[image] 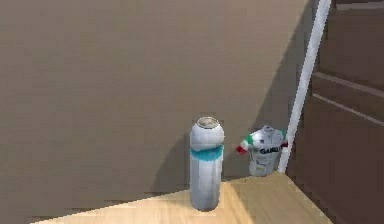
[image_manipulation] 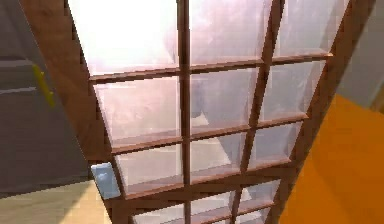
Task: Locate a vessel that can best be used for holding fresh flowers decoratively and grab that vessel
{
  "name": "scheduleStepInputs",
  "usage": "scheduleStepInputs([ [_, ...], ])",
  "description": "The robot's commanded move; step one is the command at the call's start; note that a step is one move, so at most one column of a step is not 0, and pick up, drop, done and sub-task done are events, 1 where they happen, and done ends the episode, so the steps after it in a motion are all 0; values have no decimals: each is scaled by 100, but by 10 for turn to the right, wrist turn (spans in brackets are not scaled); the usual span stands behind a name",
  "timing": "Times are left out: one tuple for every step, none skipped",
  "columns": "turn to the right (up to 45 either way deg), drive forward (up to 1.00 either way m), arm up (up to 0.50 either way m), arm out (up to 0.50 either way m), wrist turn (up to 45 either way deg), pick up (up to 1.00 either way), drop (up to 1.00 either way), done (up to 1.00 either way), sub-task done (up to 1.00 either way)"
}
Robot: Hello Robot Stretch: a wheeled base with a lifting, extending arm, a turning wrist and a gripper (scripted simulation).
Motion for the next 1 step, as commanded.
scheduleStepInputs([
  [300, 0, 0, 0, 0, 0, 0, 0, 0],
])
